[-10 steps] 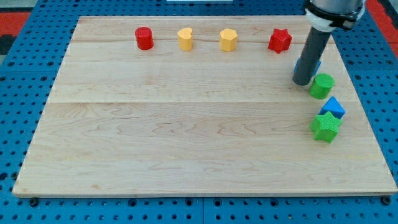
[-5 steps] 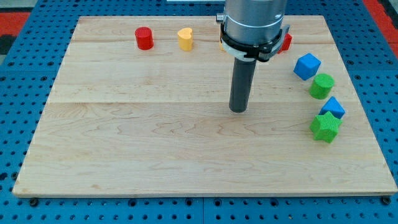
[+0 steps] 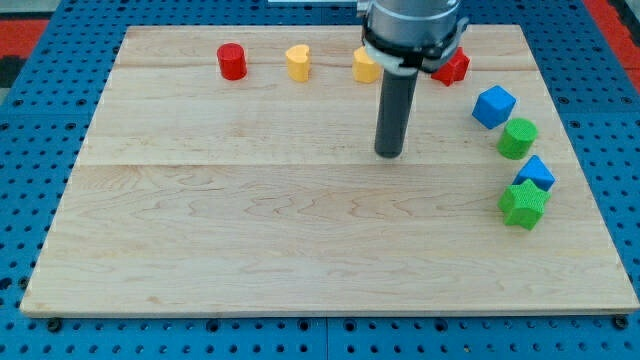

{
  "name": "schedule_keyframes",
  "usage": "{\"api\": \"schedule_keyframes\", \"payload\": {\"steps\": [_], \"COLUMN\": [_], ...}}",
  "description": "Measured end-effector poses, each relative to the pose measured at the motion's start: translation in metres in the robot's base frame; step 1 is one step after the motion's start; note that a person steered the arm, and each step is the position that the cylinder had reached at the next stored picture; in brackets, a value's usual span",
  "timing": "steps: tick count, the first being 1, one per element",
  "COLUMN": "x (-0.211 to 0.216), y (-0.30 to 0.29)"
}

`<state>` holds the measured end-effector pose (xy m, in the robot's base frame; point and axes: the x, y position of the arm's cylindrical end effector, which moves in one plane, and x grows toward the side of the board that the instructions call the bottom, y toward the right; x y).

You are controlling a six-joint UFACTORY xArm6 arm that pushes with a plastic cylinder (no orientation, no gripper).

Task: Move red star above the blue cube

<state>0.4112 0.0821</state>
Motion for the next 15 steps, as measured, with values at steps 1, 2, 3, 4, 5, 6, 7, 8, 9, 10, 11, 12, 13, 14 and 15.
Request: {"api": "schedule_keyframes", "payload": {"steps": [1,2,3,4,5,6,7,8,9,10,11,12,13,14,15], "x": [-0.022,-0.047,-0.089,-0.113,-0.113,-0.120,-0.132,-0.152,-0.167,-0.166,-0.183,-0.213,-0.219,-0.218,-0.217], "y": [0.013,0.014,0.051,0.105,0.121,0.123,0.123,0.123,0.123,0.124,0.145,0.176,0.135,0.056,0.017]}}
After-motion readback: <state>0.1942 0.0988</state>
